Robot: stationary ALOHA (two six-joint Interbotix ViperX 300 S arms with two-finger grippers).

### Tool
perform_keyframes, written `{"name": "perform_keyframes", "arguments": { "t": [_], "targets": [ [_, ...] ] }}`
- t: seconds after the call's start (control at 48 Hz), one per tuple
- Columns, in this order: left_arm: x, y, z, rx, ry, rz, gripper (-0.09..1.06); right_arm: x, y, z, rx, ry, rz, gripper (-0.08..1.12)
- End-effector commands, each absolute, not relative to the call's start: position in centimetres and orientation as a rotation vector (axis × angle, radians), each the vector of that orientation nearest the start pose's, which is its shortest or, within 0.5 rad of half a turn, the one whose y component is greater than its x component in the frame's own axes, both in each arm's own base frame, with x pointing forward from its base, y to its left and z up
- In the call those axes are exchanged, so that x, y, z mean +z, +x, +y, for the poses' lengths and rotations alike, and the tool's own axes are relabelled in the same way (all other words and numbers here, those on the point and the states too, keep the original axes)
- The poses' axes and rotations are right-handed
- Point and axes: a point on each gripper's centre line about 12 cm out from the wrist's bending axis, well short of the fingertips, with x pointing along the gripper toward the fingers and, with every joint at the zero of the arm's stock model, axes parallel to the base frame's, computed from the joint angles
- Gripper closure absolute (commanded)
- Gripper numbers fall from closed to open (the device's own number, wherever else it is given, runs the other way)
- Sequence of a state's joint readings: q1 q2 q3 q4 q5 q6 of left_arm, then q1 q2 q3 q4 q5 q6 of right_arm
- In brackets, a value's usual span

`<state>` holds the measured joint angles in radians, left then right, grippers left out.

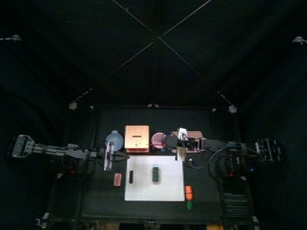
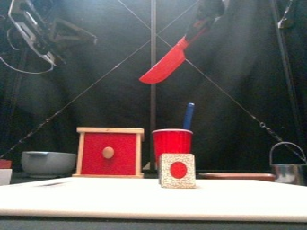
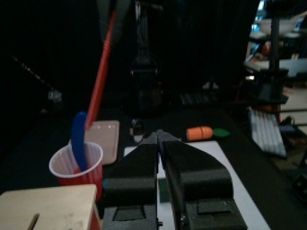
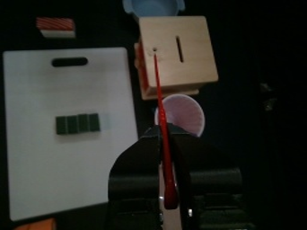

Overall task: Cut the sushi into 4 pieces with the knife
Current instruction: Grasp knife edge with left hand

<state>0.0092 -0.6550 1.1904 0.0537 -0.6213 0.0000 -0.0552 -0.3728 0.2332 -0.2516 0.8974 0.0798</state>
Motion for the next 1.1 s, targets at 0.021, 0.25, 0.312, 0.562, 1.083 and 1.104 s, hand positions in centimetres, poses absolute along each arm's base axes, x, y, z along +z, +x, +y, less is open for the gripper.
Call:
{"name": "perform_keyframes", "arguments": {
  "t": [0.021, 0.25, 0.312, 0.562, 1.083, 1.104],
  "targets": [
    [26.9, 24.0, 0.0, -0.011, 0.029, -0.17, 0.43, 38.5, 30.9, -3.8, -0.194, -0.113, 0.611, 0.92],
    [26.1, 25.0, 0.7, 0.045, -0.047, -0.131, 0.19, 34.6, 28.8, -2.5, -0.115, -0.067, 0.421, 0.92],
    [25.7, 25.8, 0.9, 0.057, -0.061, -0.099, 0.13, 33.8, 28.6, -2.2, -0.095, -0.048, 0.362, 0.92],
    [24.2, 30.3, 0.7, 0.042, -0.028, 0.06, 0.02, 30.4, 28.0, -1.8, -0.064, -0.006, 0.269, 0.92],
    [23.2, 34.2, 1.5, 0.056, -0.009, 0.1, 0.03, 29.3, 27.9, -1.8, -0.061, 0.001, 0.255, 0.92],
    [23.1, 34.2, 1.5, 0.056, -0.009, 0.1, 0.03, 29.3, 28.0, -1.8, -0.059, 0.003, 0.252, 0.92]
  ]
}}
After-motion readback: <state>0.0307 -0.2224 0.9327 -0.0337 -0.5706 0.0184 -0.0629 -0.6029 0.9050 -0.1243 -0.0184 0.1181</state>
